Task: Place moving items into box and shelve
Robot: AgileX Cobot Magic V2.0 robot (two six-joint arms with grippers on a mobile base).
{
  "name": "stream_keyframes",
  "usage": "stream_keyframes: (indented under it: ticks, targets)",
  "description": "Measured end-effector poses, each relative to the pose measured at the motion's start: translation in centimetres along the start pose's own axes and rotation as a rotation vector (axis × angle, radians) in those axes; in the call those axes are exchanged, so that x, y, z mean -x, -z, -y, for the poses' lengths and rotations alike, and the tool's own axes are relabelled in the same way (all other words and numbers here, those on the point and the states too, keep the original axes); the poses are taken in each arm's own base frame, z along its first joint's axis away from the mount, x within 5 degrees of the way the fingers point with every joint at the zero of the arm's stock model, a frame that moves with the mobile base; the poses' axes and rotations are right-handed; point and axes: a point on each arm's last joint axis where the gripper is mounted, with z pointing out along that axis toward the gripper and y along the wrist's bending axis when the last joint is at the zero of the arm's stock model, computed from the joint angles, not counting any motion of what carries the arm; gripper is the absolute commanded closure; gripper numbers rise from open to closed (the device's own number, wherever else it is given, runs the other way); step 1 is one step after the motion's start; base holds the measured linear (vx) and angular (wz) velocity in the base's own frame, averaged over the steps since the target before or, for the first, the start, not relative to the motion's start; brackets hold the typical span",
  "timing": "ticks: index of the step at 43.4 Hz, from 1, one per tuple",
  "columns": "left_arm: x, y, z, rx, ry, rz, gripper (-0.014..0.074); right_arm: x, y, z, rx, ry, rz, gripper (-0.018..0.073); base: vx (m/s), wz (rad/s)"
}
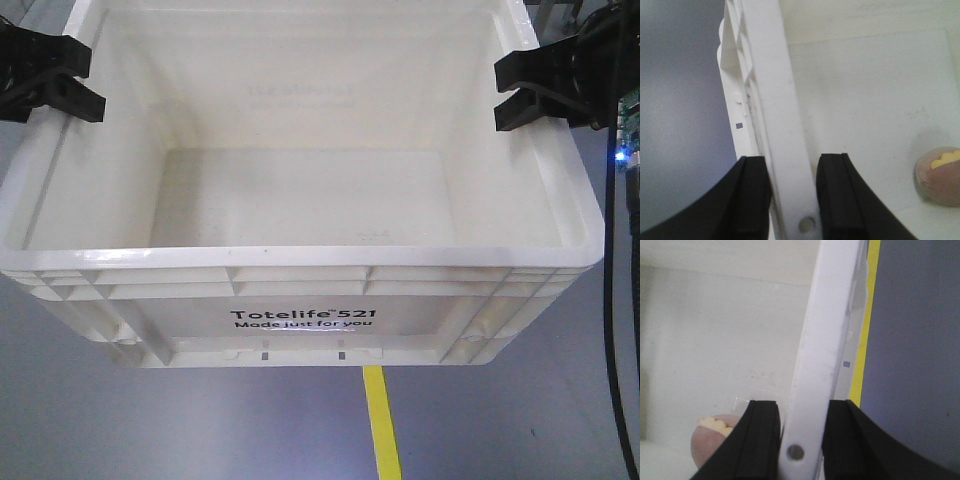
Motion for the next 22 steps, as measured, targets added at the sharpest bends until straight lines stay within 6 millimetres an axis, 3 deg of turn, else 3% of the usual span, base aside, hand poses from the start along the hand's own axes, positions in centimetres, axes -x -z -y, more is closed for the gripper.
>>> stream_keyframes:
  ticks: [22]
  targets:
    - [0.0, 0.0, 0.0, 0.0, 0.0, 0.0, 0.06, 0.0, 0.0, -0.01, 0.001, 0.0, 0.0, 0.0559, 0.45, -0.27]
